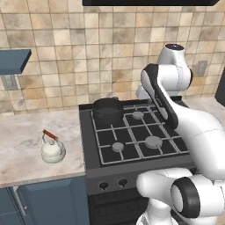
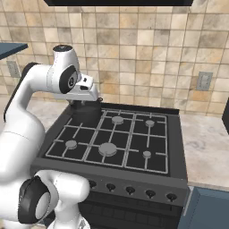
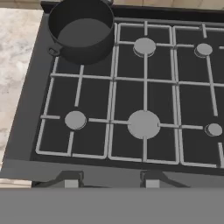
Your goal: Pick the kettle from the counter and place it on a stove burner. Then turn the burner on.
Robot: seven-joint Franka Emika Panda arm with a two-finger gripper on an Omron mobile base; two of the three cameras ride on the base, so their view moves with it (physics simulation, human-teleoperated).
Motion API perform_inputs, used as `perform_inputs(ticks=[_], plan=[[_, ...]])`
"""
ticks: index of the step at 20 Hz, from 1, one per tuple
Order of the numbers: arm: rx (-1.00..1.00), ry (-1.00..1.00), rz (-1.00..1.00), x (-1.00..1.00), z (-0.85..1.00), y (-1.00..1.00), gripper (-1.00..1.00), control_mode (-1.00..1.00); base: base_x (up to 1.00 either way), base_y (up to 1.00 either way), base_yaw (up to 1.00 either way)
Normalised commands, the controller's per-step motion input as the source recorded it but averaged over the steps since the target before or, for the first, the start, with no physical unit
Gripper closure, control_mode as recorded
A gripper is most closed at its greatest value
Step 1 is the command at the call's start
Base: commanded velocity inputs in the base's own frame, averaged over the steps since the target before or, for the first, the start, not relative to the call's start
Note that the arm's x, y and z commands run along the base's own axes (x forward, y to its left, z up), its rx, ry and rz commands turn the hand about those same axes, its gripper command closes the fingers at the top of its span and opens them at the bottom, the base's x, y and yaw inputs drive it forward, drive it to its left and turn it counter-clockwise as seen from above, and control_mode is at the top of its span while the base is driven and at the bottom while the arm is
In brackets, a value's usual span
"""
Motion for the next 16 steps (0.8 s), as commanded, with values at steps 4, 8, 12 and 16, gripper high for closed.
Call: perform_inputs(ticks=[4,8,12,16], plan=[[0.05,0.0,0.0,-0.12,0.0,0.03,-1.0,-1.0,0.0,0.0,0.0],[0.01,-0.07,0.0,-0.52,-0.02,0.39,-1.0,-1.0,0.0,0.0,0.0],[0.05,-0.03,0.0,-0.31,-0.02,0.78,-1.0,-1.0,0.0,0.0,0.0],[0.13,0.0,0.0,-0.05,-0.1,0.9,-1.0,-1.0,0.0,0.0,0.0]])
